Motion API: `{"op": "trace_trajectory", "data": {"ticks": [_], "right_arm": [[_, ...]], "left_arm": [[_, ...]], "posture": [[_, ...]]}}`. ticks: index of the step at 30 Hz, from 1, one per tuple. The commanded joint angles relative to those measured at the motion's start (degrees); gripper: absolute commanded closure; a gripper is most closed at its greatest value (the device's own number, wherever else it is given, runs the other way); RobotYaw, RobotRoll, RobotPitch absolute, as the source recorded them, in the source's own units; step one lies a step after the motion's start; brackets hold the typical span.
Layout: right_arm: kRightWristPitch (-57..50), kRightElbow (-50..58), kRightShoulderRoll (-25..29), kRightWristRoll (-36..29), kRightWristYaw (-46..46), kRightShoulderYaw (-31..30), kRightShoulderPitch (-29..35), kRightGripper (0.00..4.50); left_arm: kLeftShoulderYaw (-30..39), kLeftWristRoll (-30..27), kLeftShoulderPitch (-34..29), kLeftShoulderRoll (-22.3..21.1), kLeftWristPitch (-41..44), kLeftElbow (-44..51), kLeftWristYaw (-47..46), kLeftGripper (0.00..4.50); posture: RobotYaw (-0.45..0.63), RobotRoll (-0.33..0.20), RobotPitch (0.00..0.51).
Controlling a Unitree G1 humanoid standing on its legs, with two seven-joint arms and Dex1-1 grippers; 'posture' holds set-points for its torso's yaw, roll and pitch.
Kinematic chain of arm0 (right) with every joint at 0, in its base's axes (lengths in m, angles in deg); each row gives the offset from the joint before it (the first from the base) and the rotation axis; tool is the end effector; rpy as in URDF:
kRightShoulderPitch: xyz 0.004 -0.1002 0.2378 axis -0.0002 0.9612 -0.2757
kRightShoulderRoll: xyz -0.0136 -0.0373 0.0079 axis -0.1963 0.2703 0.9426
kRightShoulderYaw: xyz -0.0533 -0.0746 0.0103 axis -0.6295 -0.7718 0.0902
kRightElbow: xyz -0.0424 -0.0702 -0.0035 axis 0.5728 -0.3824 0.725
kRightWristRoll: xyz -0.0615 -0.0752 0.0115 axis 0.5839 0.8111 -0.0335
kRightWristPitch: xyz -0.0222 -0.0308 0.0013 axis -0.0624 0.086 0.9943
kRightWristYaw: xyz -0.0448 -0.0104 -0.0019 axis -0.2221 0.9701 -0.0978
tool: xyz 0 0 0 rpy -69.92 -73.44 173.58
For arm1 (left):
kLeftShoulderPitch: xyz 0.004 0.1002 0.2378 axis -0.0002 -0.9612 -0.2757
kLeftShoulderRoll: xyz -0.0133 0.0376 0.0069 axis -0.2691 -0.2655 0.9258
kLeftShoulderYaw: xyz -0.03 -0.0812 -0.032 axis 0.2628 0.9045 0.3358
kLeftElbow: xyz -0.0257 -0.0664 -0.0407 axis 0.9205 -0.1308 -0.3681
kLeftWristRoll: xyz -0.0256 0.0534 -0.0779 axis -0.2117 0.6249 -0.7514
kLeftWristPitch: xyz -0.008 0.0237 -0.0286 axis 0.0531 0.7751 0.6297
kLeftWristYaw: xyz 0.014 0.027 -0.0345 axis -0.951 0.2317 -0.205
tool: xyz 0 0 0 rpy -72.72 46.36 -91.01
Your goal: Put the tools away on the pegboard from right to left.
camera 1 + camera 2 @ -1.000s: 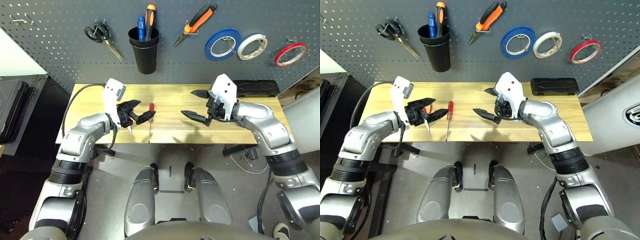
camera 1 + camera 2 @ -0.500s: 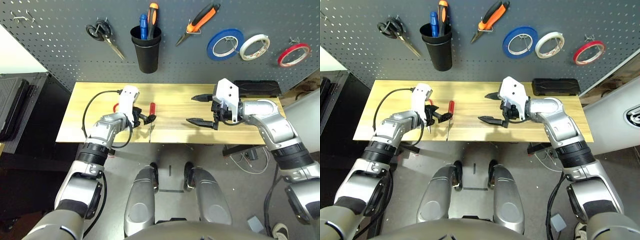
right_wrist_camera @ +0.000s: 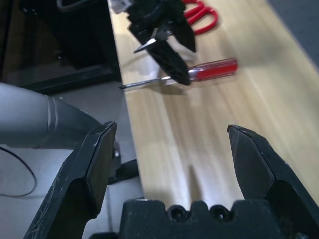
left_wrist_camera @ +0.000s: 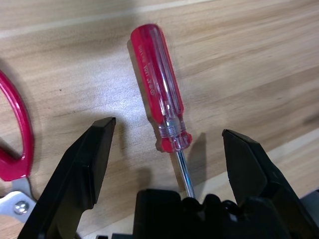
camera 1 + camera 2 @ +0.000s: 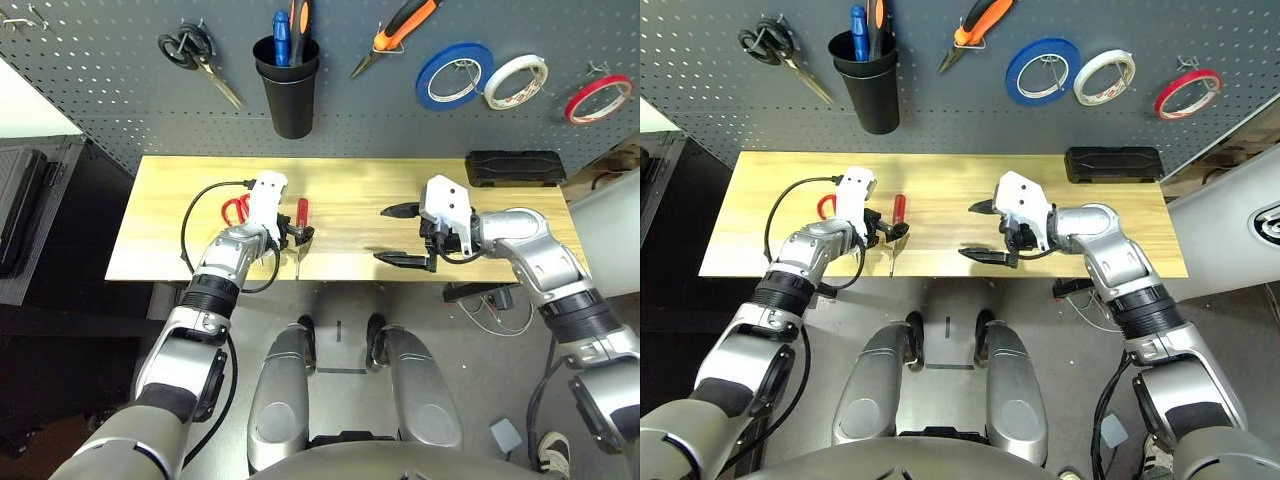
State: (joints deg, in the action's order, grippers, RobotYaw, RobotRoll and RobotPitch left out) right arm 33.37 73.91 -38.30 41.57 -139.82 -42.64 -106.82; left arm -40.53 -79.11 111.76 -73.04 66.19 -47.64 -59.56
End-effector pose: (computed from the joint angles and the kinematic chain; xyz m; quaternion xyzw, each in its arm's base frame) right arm 0.2802 -0.1767 0.1281 -0.2070 0.0762 0.5896 0.7770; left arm 0.3035 0.1646 0.0879 0.0723 0.2994 -0.2101 0.9279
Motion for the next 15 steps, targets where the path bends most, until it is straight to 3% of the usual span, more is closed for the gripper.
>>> {"op": "trace_trajectory", "data": {"ticks": [1,4,7,15], "right_arm": [[1.0,-0.73,-0.54,1.07,0.25,-1.15,1.31,0.03],[1.15,-0.8,-0.96,1.4,0.74,-1.42,1.51,0.03],[1.03,-0.55,-1.02,1.57,1.03,-1.31,1.74,0.0],[1.19,-1.01,0.34,1.87,1.82,-0.14,2.12,0.0]], "left_arm": [[1.1,0.64,0.35,1.35,0.69,-2.64,-1.72,0.0],[1.75,1.36,1.91,2.56,-0.46,-5.84,-3.82,0.0],[1.55,2.25,3.07,3.6,-1.97,-8.41,-4.72,0.64],[-0.78,5.08,4.4,4.83,-3.27,-10.14,-3.57,3.64]], "posture": [[0.04,0.0,0.367],[0.04,0.0,0.367],[0.04,0.0,0.366],[0.04,0.0,0.352]]}}
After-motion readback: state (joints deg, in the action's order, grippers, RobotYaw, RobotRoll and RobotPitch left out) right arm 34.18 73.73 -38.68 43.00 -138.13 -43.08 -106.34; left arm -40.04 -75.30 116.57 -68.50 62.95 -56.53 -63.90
